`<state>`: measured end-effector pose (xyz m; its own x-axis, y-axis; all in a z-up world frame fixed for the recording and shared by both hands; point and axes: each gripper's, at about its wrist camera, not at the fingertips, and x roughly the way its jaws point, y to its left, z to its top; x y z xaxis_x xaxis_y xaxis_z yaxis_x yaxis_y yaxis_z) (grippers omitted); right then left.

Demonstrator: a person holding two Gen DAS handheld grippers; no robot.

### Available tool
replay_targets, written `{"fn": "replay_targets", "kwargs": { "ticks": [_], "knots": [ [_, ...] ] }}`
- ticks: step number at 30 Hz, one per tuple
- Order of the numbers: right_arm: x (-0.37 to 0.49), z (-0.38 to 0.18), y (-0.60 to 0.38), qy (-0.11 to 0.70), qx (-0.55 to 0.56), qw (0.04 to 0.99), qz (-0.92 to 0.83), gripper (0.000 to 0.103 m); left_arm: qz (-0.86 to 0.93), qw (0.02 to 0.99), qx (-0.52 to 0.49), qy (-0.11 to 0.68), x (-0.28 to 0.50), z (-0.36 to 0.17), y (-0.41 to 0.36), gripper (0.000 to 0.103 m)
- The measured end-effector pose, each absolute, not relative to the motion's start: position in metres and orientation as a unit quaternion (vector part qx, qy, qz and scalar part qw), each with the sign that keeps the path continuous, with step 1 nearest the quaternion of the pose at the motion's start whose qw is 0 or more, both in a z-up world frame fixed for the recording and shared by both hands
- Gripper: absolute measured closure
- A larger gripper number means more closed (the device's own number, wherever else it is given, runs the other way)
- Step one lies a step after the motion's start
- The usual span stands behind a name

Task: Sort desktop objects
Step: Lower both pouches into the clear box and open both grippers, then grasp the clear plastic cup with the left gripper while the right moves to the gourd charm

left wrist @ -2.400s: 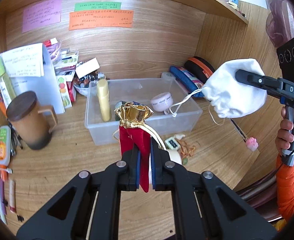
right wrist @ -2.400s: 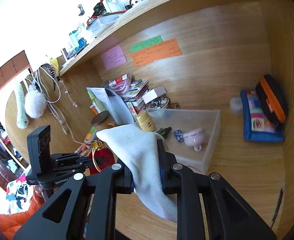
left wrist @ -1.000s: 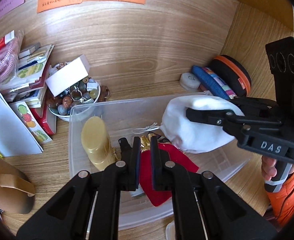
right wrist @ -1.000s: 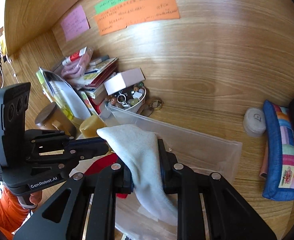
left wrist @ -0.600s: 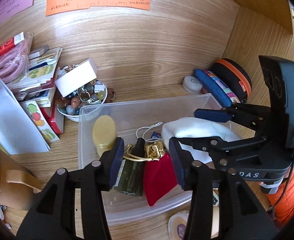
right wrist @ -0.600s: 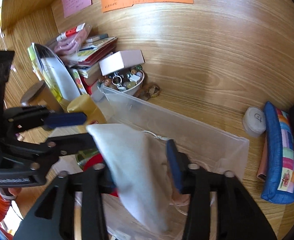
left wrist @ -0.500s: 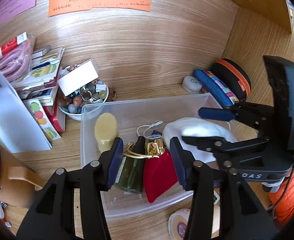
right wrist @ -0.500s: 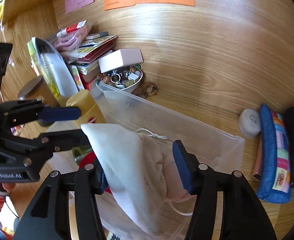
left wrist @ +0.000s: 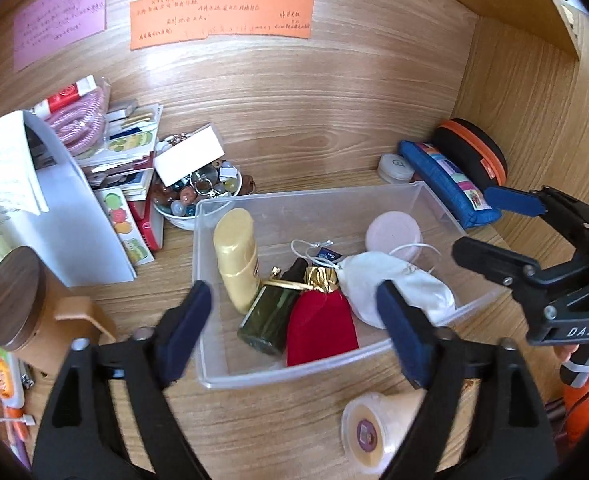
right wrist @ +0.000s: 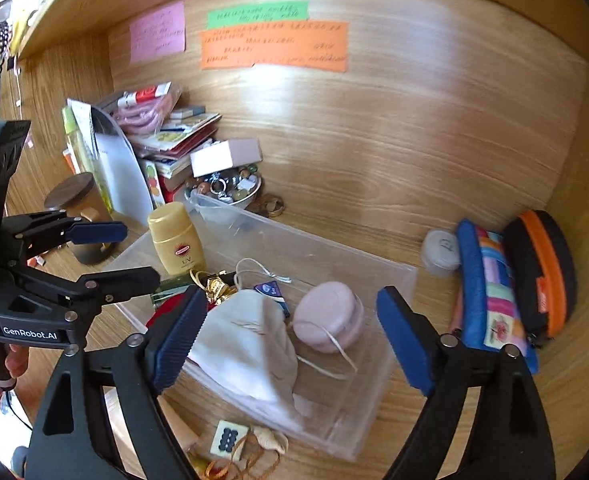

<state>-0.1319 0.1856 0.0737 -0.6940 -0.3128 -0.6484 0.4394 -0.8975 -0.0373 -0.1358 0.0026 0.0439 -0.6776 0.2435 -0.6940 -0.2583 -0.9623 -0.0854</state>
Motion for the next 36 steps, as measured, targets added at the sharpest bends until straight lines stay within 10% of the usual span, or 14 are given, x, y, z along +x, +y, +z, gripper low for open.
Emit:
{"fn": "replay_targets", "kwargs": {
  "ticks": [36],
  "knots": [
    [-0.011,0.035,0.270,0.030,0.346,0.180,-0.920,0.002,0.882,0.176,-0.437,0.031,-0.053,-0.020,0.072,0.007]
  ]
}}
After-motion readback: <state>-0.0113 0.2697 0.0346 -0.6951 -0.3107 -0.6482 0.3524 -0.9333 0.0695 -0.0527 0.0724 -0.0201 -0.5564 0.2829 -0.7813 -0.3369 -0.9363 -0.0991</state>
